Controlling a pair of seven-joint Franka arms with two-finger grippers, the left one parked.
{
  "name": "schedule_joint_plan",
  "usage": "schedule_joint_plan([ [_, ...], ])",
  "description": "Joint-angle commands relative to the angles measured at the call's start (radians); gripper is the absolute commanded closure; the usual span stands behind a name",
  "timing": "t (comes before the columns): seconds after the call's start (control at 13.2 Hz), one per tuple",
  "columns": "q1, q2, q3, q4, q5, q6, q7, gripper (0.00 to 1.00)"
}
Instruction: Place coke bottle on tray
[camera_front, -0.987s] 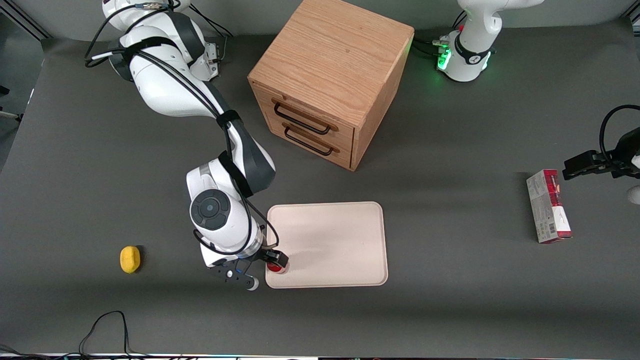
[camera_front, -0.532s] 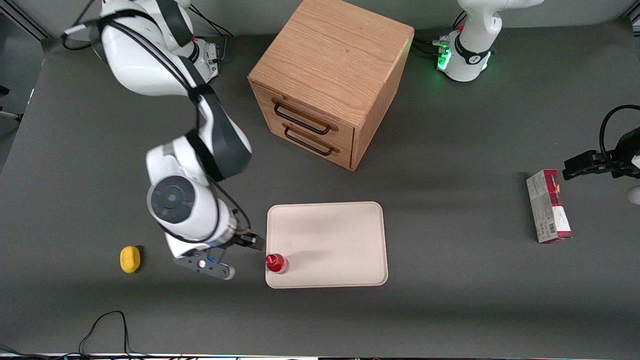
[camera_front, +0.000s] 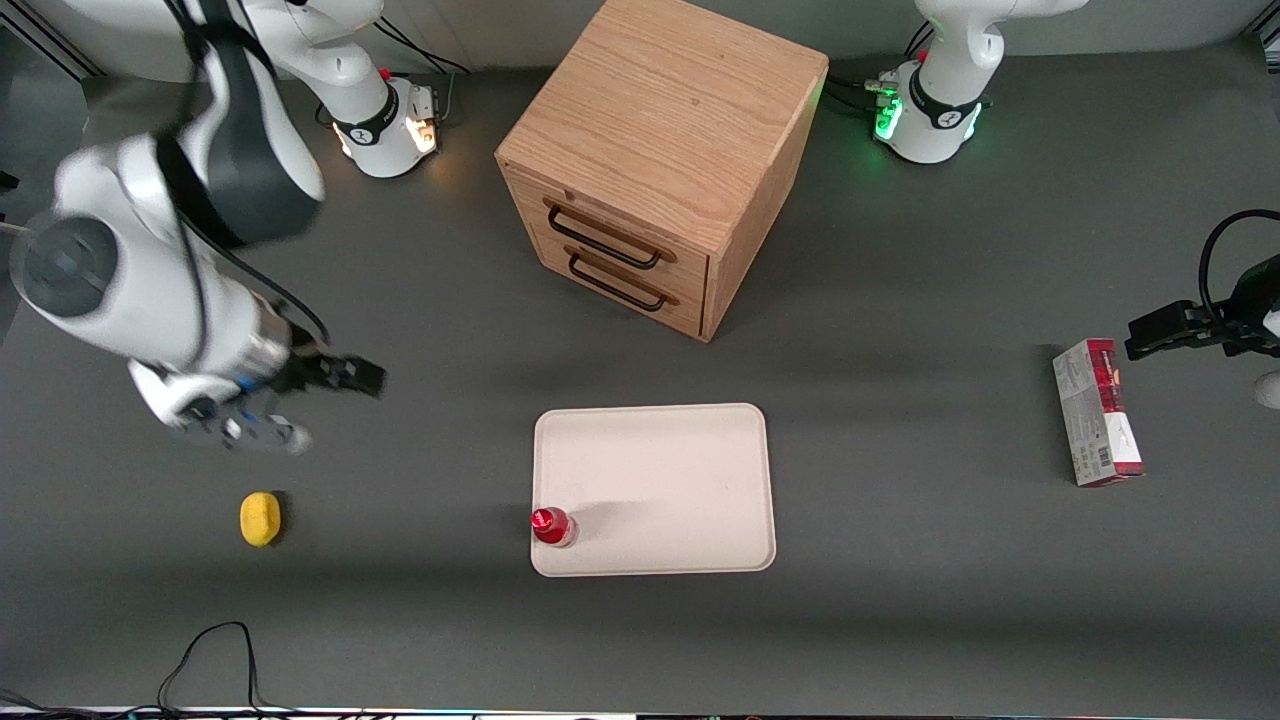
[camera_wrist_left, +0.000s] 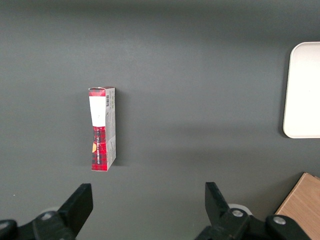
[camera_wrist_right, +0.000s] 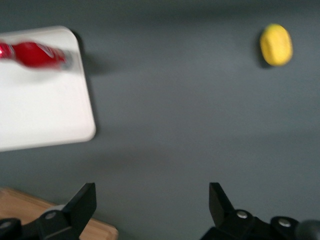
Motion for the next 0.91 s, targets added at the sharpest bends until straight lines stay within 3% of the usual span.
schedule_joint_plan([
  [0.0, 0.013, -0.203, -0.057, -0.202, 0.017, -0.018, -0.109, 0.0],
  [0.3, 0.013, -0.265, -0.132, -0.202, 0.01, -0.126, -0.249, 0.0],
  [0.46, -0.037, -0.242, -0.117, -0.169, 0.01, -0.129, -0.249, 0.0],
  [0.61, -0.213, -0.225, 0.071, -0.135, 0.013, -0.195, -0.255, 0.0],
  [0.84, -0.122, -0.175, -0.02, -0.068, 0.013, -0.212, -0.256, 0.0],
])
